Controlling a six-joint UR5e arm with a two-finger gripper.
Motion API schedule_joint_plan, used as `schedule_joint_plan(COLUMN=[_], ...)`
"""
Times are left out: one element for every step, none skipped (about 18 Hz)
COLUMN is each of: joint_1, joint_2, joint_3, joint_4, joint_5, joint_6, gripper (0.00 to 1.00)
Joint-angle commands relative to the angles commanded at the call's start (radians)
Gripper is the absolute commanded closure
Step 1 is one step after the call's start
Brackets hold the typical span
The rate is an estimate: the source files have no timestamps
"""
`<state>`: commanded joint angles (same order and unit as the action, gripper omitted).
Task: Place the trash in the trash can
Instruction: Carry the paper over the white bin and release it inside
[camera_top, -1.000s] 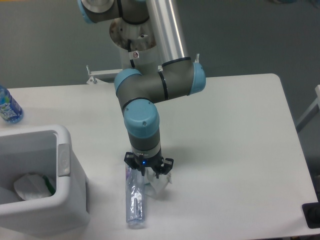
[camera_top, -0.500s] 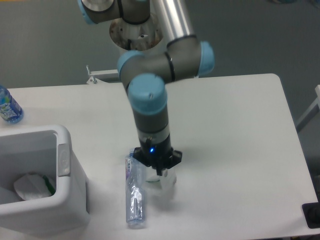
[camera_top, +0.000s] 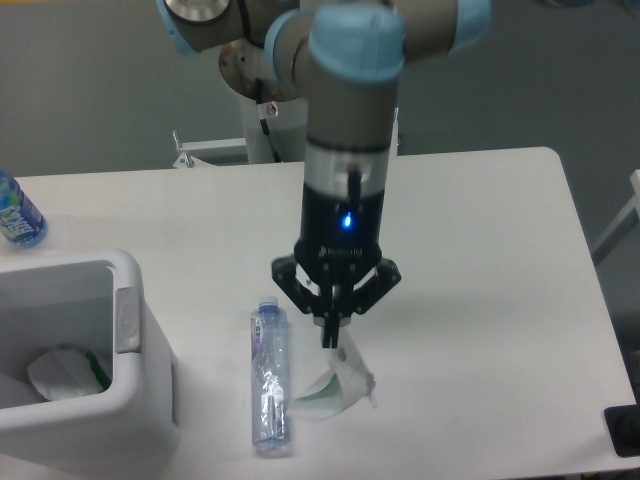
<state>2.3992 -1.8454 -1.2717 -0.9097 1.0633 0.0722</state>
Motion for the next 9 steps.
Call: schedule_joint_plan(joint_1=[-0.003,-0.011,-0.029,-0.049,-0.067,-0.092,-0.115,-0.132,-0.149], joint_2=[0.011,0.024,0.029,0.034,0.044,0.052,0.057,0.06,0.066], joint_3=[-0.002,-0.006,-0.011,-0.018,-0.026,-0.037,-0.049,-0.058,-0.06], joint_4=[0.0,0.0,0.0,0.0,0.002,0.002,0.002,0.003,0.003], joint_5=[-0.025,-0.055,-0.086,-0.1,-0.101,-0.101,-0.101,-0.101,-0.101], joint_6=[-0.008,-0.026,-0.047,-0.055,-0.057,-0.057,-0.057,-0.057,-0.057], gripper=[1.0,1.0,1.0,1.0,1.0,1.0,1.0,1.0,1.0])
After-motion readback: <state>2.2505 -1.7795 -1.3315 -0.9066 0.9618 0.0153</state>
